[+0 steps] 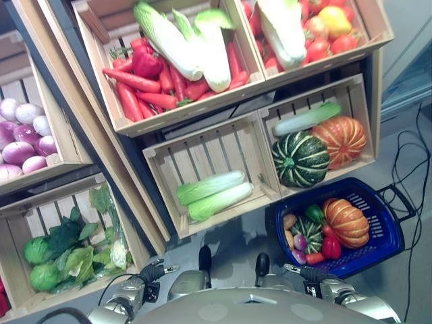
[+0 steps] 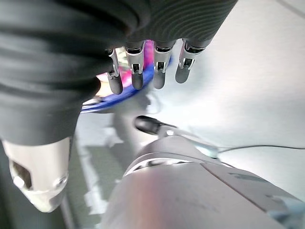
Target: Pick up fruits and vegetables into the basket
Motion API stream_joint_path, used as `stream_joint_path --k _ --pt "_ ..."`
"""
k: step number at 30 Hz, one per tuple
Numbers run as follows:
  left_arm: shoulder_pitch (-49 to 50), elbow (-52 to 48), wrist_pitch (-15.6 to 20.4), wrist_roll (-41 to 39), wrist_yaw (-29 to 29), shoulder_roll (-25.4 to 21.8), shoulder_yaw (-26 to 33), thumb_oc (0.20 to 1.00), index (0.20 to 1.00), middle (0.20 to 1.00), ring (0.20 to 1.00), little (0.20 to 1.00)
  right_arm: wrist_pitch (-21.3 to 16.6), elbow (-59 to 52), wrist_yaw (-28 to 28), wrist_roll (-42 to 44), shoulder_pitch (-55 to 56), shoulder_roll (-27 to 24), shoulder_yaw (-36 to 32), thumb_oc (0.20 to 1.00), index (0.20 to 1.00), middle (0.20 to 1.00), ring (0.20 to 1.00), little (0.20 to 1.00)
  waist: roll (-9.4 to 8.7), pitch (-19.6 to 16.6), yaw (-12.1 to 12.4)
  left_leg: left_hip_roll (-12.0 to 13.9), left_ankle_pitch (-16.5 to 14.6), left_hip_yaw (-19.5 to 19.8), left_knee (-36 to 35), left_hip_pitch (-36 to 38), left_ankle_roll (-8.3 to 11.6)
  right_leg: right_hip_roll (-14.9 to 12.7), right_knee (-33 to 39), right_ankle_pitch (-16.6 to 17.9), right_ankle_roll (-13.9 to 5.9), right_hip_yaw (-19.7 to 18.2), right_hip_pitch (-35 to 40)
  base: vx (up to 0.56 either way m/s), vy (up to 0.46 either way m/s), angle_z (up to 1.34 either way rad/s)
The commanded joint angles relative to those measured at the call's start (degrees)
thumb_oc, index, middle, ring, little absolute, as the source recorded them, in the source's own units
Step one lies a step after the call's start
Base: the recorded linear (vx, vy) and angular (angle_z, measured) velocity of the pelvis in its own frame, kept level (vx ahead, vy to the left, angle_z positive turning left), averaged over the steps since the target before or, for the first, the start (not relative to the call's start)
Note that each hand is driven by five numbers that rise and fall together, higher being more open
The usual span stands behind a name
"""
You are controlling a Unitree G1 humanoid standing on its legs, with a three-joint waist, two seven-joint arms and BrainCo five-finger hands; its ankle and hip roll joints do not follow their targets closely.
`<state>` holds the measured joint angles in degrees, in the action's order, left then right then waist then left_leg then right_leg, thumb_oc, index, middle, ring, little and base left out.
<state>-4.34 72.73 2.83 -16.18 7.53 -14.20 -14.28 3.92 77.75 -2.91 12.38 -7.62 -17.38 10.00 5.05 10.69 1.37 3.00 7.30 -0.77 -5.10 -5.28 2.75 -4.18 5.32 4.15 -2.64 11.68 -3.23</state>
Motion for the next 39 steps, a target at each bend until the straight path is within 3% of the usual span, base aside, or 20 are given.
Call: stream_joint_path --k 1,8,17,25,39 --pt "-4.0 1.8 2.1 -2.9 -0.6 -0.3 -0.2 1.000 1.000 1.000 1.000 1.000 -0.6 0.9 1.5 1.9 -4.2 0.1 2.1 1.000 1.000 1.000 1.000 1.000 -2.32 4.9 0.5 -1.1 -5.8 -0.7 0.1 0.7 -0.06 -2.6 -0.3 -0.4 -3.09 -2.3 -1.8 -0.05 0.004 0.01" --pt "-9.1 -0.3 6.8 -9.2 -1.0 -1.7 -0.4 1.000 1.000 1.000 1.000 1.000 -1.1 -1.9 3.0 6.6 -8.7 -1.5 2.9 1.000 1.000 1.000 1.000 1.000 -2.12 11.9 0.5 -1.9 -3.1 -0.9 0.1 -5.6 -0.50 -2.3 -4.5 -0.5 -2.04 -2.2 -9.3 -0.14 0.003 0.04" --pt "-15.7 -11.9 16.3 -14.6 -4.5 -4.1 -3.2 1.000 1.000 1.000 1.000 1.000 -1.4 -4.2 3.8 11.3 -14.4 -3.8 4.1 1.000 1.000 1.000 1.000 1.000 -2.28 18.5 0.3 -2.8 -3.3 -0.1 9.0 -15.9 -1.00 -2.4 -12.8 -1.1 -1.23 -3.4 -19.0 -0.11 -0.015 0.06" --pt "-20.7 -27.5 22.4 -10.6 -12.4 -7.7 -8.1 1.000 1.000 1.000 1.000 1.000 -0.5 -5.7 5.7 14.1 -17.5 -4.4 4.0 1.000 1.000 1.000 1.000 1.000 -2.09 19.1 0.7 -3.6 -3.5 0.7 13.9 -24.6 -1.62 -2.1 -18.6 -1.3 -1.43 -4.3 -28.1 -0.06 -0.038 0.02" --pt "-25.0 -44.7 23.6 -3.1 -18.2 -14.2 -11.6 1.000 1.000 1.000 1.000 1.000 -0.6 -5.2 5.5 15.7 -19.4 -5.3 3.5 1.000 1.000 1.000 1.000 1.000 -1.49 19.1 1.0 -4.0 -4.3 1.2 18.4 -30.5 -1.77 -1.9 -22.3 -2.0 -0.96 -4.5 -33.4 -0.01 -0.030 0.06"
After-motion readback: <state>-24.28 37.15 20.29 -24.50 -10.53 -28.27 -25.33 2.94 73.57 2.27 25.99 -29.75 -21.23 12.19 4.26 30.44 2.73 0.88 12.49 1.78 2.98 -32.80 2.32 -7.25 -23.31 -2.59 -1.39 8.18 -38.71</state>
